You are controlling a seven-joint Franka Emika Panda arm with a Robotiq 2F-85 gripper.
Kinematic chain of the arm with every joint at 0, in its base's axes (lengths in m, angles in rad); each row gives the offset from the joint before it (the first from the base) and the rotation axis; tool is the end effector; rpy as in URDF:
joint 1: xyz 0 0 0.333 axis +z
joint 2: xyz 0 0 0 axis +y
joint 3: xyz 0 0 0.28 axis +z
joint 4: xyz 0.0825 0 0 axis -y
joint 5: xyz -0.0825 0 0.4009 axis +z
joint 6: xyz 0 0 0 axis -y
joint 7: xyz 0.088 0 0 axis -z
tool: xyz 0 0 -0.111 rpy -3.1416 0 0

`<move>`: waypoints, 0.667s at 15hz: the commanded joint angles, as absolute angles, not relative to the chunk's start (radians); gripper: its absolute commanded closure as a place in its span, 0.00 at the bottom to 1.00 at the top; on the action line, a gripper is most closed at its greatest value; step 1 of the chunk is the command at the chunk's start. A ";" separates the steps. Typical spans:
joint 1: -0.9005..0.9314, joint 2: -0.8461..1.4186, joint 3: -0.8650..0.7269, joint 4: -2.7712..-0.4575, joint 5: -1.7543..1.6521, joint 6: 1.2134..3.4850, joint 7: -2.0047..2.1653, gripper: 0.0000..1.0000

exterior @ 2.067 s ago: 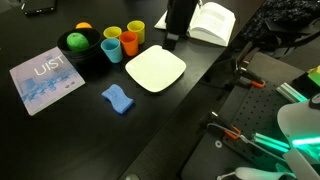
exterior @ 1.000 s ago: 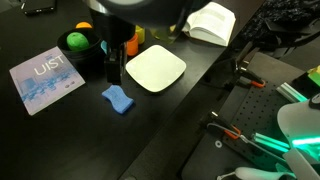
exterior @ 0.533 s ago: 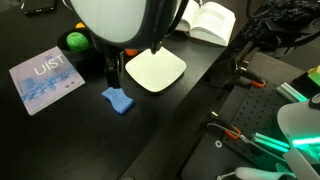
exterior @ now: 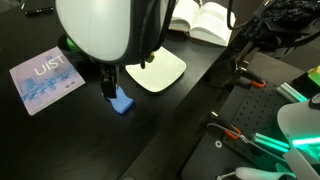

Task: Use the blue sponge to wipe the white plate

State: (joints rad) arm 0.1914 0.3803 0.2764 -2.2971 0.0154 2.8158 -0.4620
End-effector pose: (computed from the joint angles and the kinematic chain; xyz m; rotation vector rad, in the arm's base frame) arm 0.4776 0.2498 0.1510 -2.7326 -1.3015 -0.2298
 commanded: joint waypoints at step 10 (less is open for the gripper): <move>0.168 0.466 0.292 -2.242 -0.032 2.792 -0.404 0.00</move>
